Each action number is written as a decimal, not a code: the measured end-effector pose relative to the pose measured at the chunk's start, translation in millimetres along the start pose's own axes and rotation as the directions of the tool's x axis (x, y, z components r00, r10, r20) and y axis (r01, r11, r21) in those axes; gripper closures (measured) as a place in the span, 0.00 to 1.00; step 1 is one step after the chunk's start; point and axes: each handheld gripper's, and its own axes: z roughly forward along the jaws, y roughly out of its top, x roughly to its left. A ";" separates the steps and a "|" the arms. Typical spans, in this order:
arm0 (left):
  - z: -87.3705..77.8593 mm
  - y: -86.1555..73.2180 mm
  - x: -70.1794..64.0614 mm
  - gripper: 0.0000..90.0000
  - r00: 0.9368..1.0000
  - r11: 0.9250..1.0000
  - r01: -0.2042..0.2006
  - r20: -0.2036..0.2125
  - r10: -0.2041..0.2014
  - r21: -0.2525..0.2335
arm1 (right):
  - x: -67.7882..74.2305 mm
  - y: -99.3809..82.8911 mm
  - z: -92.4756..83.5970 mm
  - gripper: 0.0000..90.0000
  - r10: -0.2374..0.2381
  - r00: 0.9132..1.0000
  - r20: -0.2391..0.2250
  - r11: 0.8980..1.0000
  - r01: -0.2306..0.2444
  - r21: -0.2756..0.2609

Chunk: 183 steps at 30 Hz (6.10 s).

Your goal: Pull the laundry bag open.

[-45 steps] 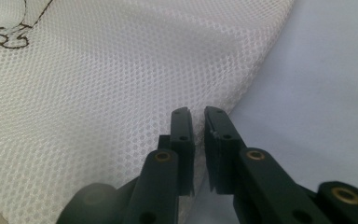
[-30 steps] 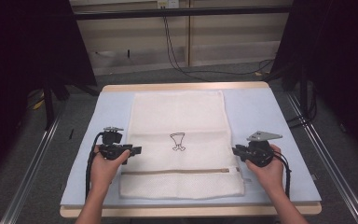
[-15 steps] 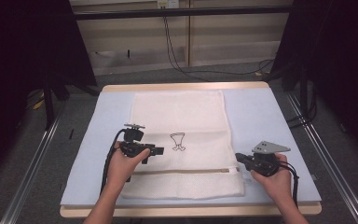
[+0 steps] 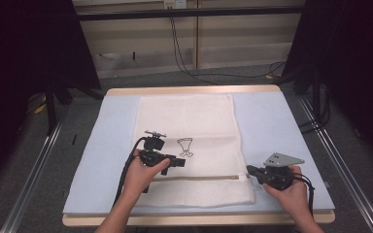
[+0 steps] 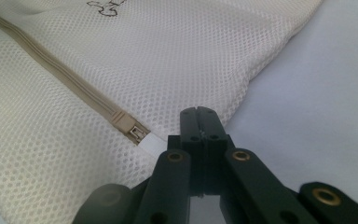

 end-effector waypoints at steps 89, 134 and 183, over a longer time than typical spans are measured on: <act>135.1 8.3 -92.8 0.92 0.981 0.982 0.093 0.152 -0.118 0.164 | 7.9 -8.5 14.8 1.00 -0.060 0.998 -0.035 0.997 0.062 0.039; 100.1 12.0 -67.2 0.97 0.973 0.964 0.131 0.154 -0.169 0.231 | 8.6 -8.5 16.3 1.00 -0.073 0.997 -0.034 0.996 0.075 0.053; 37.9 -1.2 -16.6 0.97 0.971 0.964 0.179 0.120 -0.205 0.198 | 7.2 -8.5 16.7 1.00 -0.055 0.998 -0.042 0.997 0.057 0.053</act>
